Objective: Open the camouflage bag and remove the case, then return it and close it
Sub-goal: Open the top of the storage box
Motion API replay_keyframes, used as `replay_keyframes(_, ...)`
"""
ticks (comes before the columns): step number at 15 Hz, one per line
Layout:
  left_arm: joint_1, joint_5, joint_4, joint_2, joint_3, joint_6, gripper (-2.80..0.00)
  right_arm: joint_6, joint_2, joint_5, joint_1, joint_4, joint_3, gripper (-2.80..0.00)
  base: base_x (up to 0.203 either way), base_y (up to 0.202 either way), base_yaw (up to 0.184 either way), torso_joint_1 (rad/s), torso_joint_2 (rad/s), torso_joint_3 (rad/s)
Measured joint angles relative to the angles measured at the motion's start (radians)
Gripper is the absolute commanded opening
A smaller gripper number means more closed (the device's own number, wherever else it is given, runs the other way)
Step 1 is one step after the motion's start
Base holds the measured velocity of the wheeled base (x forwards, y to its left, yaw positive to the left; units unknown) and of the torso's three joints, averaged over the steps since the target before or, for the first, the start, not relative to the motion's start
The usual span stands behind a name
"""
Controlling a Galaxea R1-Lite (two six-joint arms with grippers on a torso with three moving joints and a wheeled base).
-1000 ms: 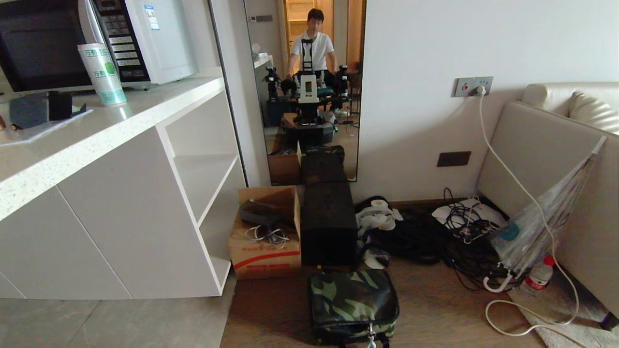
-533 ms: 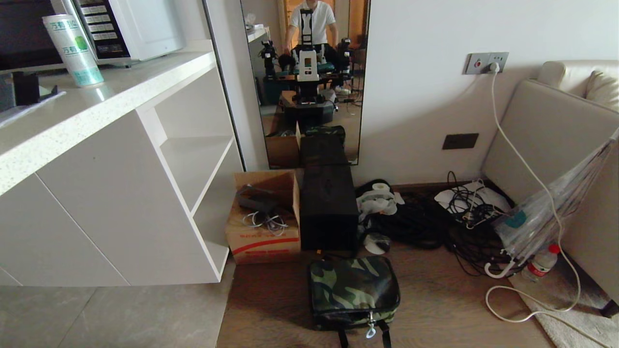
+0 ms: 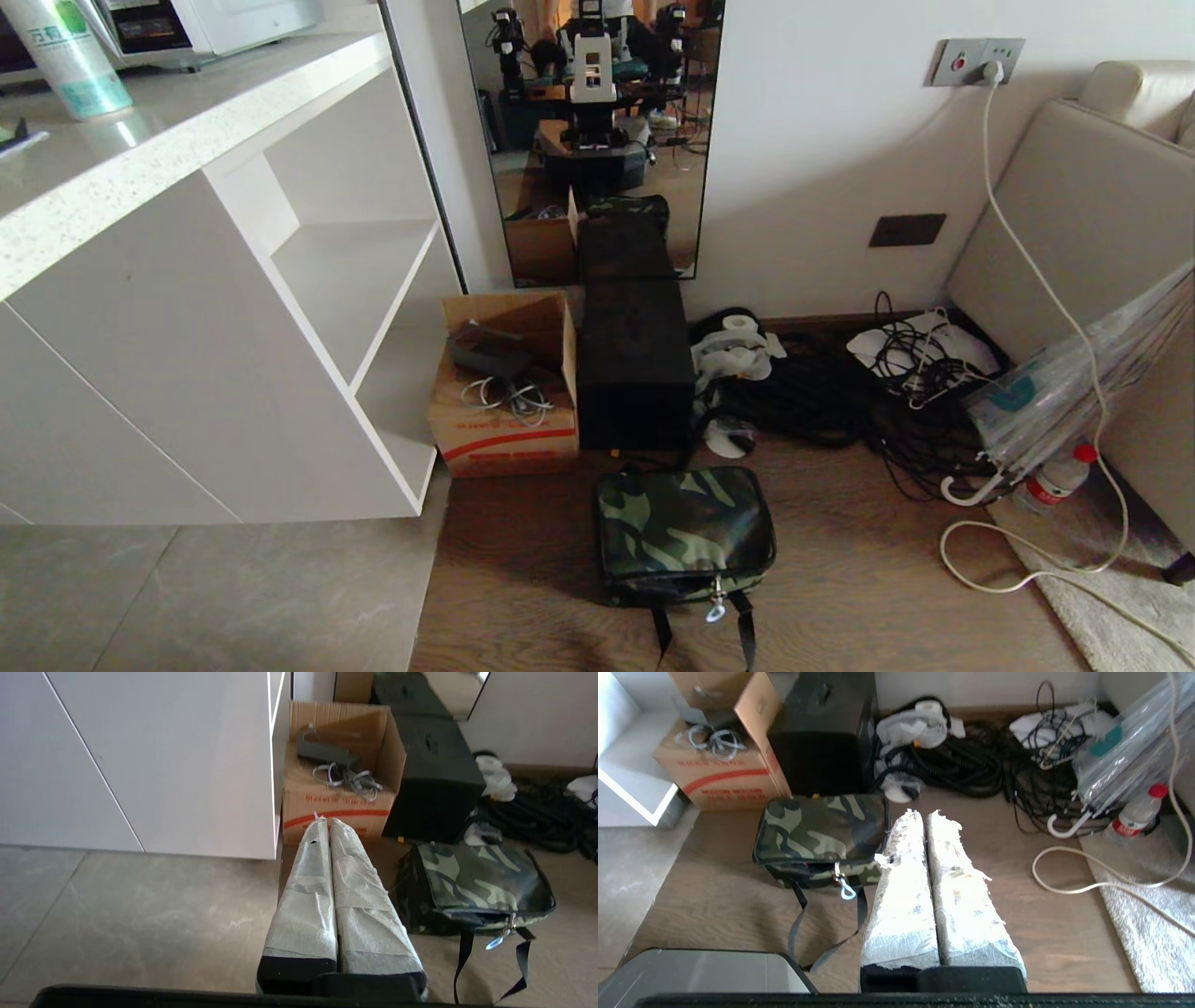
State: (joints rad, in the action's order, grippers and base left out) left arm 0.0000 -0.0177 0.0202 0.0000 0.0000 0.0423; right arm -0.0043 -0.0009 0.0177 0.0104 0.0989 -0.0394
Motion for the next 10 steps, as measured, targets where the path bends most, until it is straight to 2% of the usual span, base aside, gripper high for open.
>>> replay_keyframes(10,0.000,0.000,0.000,0.000,0.000,0.000,-2.80,0.000,0.000,0.000,0.000,0.000,-0.001,-2.80,0.000,0.000,0.000,0.003,0.00,-0.199)
